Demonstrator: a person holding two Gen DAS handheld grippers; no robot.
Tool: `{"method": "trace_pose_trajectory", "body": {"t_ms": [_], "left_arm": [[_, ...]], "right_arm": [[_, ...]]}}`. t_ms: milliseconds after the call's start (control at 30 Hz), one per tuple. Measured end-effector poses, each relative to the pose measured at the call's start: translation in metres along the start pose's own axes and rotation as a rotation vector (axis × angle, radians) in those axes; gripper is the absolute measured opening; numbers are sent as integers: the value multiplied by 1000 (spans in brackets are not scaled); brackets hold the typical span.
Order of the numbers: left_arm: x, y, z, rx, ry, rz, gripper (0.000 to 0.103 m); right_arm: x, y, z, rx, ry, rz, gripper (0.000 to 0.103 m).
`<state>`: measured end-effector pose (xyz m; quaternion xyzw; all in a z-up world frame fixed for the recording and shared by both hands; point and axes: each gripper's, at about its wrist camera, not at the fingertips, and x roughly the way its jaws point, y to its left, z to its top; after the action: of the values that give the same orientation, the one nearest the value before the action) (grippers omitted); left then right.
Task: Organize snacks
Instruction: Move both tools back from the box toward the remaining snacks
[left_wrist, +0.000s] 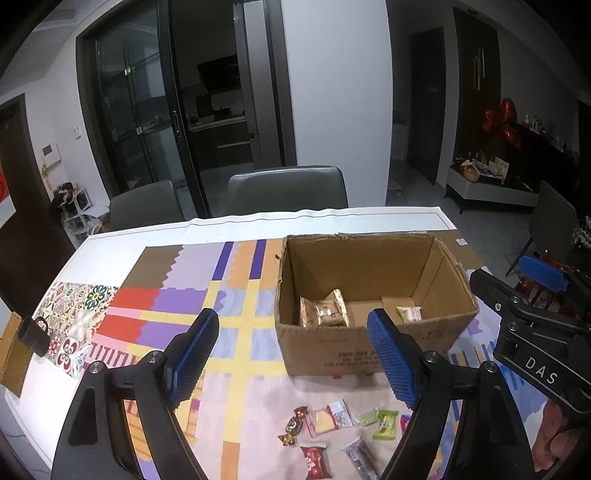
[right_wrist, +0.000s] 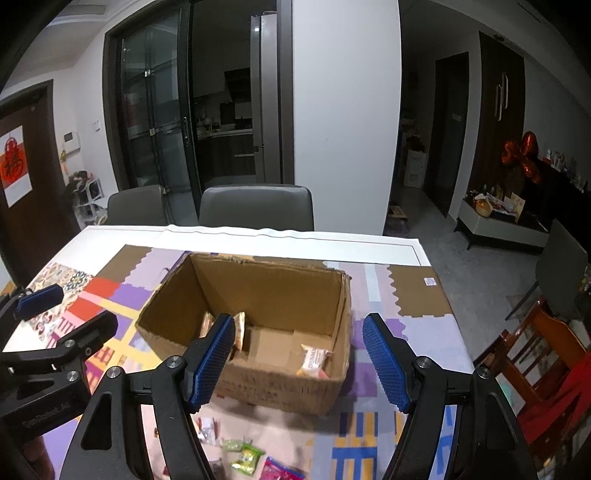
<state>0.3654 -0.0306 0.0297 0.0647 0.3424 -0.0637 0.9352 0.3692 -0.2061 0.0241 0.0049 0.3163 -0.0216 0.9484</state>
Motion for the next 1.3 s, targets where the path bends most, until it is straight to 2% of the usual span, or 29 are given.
{"method": "trace_pose_trajectory", "body": {"t_ms": [333, 467, 833, 1300], "left_arm": [[-17, 0, -23, 11, -8, 13, 83], [-28, 3, -35, 9, -13, 41, 86], [-52, 15, -71, -16, -14, 103, 88], [-59, 24, -122, -48, 15, 121, 88]], "right_arm": [[-25, 4, -20, -9, -14, -18, 73], [-33, 7, -30, -10, -15, -12, 78], [-54, 23, -57, -29, -23, 30, 78], [-63, 39, -93, -61, -2, 63, 78]]}}
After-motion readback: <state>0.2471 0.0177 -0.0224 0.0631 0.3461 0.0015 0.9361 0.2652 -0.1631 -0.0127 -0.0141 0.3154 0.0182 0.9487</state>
